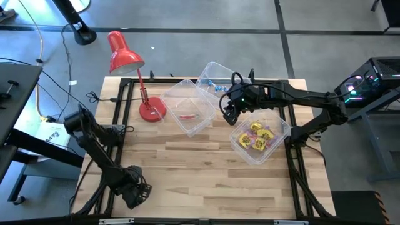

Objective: Sort candy
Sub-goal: Put the red candy into the left transparent bin

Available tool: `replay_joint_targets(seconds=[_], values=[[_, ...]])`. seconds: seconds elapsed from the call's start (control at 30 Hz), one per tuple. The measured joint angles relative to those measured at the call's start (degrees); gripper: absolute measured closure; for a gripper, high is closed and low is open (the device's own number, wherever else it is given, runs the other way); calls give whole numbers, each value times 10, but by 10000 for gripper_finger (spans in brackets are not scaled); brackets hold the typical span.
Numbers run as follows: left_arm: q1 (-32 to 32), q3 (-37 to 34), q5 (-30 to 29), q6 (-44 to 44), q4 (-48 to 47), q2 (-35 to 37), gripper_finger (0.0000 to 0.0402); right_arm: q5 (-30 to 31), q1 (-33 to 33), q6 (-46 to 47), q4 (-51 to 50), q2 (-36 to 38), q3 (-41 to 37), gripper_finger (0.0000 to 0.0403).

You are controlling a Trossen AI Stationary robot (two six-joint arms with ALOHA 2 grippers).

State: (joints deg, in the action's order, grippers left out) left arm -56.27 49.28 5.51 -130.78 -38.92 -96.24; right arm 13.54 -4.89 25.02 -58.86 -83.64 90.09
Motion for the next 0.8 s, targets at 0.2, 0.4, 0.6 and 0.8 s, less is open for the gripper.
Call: replay_joint_targets(seconds=[0.2,0.4,0.6,0.8], values=[[12,-1,-4,23,15,5,244,0,0,0,0,0,0,258],[31,-1,-117,73,26,71,380,0,0,0,0,0,0,258],[80,13,-268,198,18,200,394,0,0,-5,0,0,0,258],[210,25,-431,446,21,317,394,-1,0,-9,9,0,0,258]])
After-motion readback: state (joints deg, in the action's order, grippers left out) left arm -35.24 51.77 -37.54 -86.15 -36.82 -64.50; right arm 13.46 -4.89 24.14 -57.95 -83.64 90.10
